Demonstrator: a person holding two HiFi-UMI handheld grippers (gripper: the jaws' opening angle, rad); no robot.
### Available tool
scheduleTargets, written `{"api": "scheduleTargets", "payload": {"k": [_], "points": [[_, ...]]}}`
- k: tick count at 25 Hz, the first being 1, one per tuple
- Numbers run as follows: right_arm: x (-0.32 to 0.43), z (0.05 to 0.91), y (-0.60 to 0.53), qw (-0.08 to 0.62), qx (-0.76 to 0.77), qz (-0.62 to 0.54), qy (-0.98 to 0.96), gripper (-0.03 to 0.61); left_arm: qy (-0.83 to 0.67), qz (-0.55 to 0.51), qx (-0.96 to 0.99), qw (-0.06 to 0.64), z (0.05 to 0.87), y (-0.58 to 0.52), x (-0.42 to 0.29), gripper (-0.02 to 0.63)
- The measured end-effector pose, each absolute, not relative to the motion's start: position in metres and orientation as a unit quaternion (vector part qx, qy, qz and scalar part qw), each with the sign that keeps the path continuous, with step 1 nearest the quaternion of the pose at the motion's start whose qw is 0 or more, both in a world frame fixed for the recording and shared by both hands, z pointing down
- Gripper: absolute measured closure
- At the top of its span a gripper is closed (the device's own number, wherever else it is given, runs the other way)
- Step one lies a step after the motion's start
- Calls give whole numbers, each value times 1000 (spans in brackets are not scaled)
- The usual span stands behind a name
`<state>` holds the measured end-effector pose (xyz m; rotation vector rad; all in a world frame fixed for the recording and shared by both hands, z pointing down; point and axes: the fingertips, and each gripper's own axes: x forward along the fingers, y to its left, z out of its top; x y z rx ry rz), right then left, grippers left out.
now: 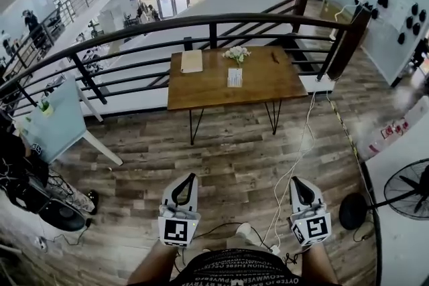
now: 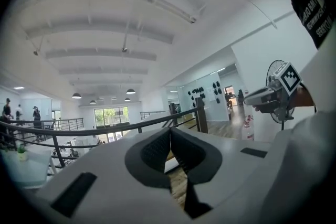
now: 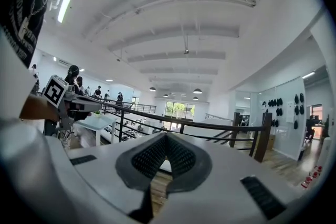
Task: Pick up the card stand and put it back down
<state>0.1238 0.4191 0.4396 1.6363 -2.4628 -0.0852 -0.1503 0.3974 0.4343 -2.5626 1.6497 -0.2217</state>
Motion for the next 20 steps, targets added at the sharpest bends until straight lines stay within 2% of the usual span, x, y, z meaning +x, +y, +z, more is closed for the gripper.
{"api": "scheduleTargets", "payload": {"k": [8, 14, 20], "points": [[157, 444, 372, 87, 529, -21, -844, 573, 548, -81, -832, 19, 438, 360, -116, 586], [176, 446, 345, 81, 500, -16, -862, 518, 560, -85, -824, 5, 436, 343, -94, 586], [189, 458, 332, 80, 483, -2, -872, 493, 550, -89, -830, 3, 432, 343, -74, 587]]}}
